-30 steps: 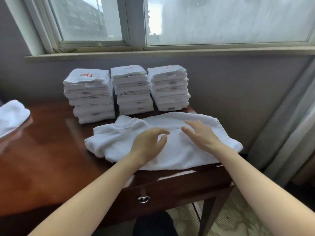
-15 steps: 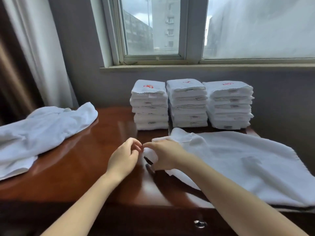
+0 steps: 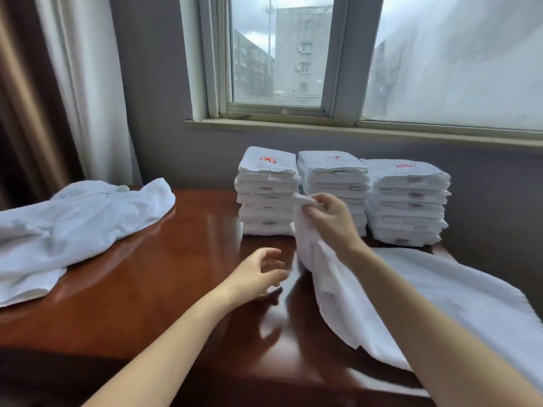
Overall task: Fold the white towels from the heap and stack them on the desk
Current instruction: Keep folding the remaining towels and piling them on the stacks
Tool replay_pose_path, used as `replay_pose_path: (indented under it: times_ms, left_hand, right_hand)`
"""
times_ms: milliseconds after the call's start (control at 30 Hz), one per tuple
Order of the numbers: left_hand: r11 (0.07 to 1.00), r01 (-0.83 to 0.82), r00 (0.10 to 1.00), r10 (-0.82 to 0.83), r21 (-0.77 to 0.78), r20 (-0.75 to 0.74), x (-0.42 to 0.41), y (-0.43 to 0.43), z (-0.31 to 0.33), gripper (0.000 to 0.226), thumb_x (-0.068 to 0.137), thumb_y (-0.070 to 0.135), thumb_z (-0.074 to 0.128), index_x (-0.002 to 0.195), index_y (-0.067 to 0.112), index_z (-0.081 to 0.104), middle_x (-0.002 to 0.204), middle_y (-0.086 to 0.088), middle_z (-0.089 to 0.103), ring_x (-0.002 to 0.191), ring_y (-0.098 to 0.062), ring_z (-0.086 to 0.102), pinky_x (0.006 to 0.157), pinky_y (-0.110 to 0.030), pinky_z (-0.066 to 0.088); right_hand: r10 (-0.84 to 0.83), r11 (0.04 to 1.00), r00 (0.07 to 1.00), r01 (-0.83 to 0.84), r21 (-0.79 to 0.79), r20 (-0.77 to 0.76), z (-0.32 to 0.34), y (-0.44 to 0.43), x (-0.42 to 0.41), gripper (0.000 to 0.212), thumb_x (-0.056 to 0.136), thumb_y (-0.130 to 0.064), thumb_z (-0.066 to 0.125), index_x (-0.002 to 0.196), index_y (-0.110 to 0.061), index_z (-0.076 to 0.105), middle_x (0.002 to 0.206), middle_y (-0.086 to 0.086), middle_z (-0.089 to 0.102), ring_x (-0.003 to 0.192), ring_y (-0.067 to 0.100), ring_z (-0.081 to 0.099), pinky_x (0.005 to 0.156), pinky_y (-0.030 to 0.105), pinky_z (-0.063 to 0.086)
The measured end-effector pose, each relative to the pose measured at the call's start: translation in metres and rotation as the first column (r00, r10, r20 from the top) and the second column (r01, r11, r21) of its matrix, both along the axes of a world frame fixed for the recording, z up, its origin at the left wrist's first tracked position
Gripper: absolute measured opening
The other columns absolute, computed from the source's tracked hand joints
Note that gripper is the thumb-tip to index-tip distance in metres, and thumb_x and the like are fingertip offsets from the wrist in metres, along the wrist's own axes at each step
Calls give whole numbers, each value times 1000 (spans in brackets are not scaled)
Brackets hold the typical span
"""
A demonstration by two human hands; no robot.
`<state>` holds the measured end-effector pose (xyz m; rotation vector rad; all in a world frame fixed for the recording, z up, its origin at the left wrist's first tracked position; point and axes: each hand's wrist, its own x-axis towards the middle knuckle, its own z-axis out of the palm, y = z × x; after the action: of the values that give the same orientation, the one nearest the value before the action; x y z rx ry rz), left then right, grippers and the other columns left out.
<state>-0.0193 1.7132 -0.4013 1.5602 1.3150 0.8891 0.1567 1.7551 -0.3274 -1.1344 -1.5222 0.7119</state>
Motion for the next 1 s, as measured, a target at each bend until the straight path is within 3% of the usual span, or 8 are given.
replay_pose_path:
  times_ms: [133, 300, 367, 500, 633, 800, 933, 1000]
  left_hand:
    - [992, 124, 989, -120, 39, -85, 25, 11, 12, 72, 82, 36, 77, 143, 31, 38, 132, 9, 54, 87, -7, 69, 61, -18, 49]
    - [988, 121, 987, -109, 97, -121, 56, 16, 20, 41, 86, 33, 72, 124, 30, 56, 125, 7, 61, 62, -7, 65, 50, -18, 45]
    - [986, 130, 987, -120, 103, -102, 66, 14, 24, 35, 88, 31, 71, 121, 25, 61, 118, 11, 65, 58, -6, 63, 47, -16, 42]
    - [961, 254, 966, -246, 108, -86, 83, 6, 32, 6, 91, 25, 64, 92, 30, 67, 74, 10, 64, 59, -11, 63, 46, -18, 40]
    - [968, 222, 975, -218, 119, -46, 86, 2, 38, 23, 95, 30, 61, 96, 9, 68, 73, -6, 60, 55, -13, 62, 47, -21, 41]
    - [986, 83, 981, -55, 144, -187, 71, 10, 36, 23, 95, 17, 58, 73, 12, 62, 49, 9, 58, 42, -11, 55, 41, -16, 35]
    - [991, -101, 994, 98, 86, 47, 51, 23, 60, 20, 102, 11, 47, 86, 11, 59, 67, -3, 70, 52, -15, 68, 44, -24, 52]
    - [969, -170, 983, 154, 180, 100, 37, 32, 82, 20, 102, 10, 45, 89, 16, 58, 83, -9, 71, 64, -21, 71, 53, -29, 57]
  right_hand:
    - [37, 992, 885, -88, -87, -465, 38, -3, 23, 13, 96, -14, 58, 87, -19, 65, 69, -4, 66, 60, 9, 60, 54, 21, 50]
    - [53, 986, 690, -153, -73, -722, 61, -7, 46, 14, 97, -5, 52, 91, -14, 61, 64, 1, 66, 56, 12, 63, 54, 22, 51]
    - [43, 986, 671, -148, -77, -741, 64, -9, 53, 14, 97, -5, 51, 90, -14, 61, 67, 3, 65, 58, 14, 62, 58, 26, 50]
    - [6, 987, 642, -129, -100, -767, 67, -13, 64, 13, 98, -5, 50, 93, -13, 59, 76, 5, 62, 64, 15, 60, 60, 27, 50]
    - [-20, 989, 632, -103, -109, -774, 67, -15, 67, 14, 98, -3, 50, 93, -13, 59, 79, 6, 62, 66, 16, 60, 62, 28, 50]
    - [-25, 990, 646, -91, -109, -763, 65, -15, 70, 14, 98, -4, 50, 95, -13, 60, 81, 5, 63, 69, 17, 61, 69, 30, 50]
    - [-75, 997, 742, 35, -73, -667, 64, -19, 74, 12, 97, -10, 53, 93, -19, 59, 82, 2, 63, 76, 18, 59, 74, 33, 48]
    - [-131, 986, 836, 165, 16, -533, 66, -24, 75, 12, 96, -12, 54, 92, -23, 58, 84, 0, 62, 79, 12, 59, 74, 26, 48]
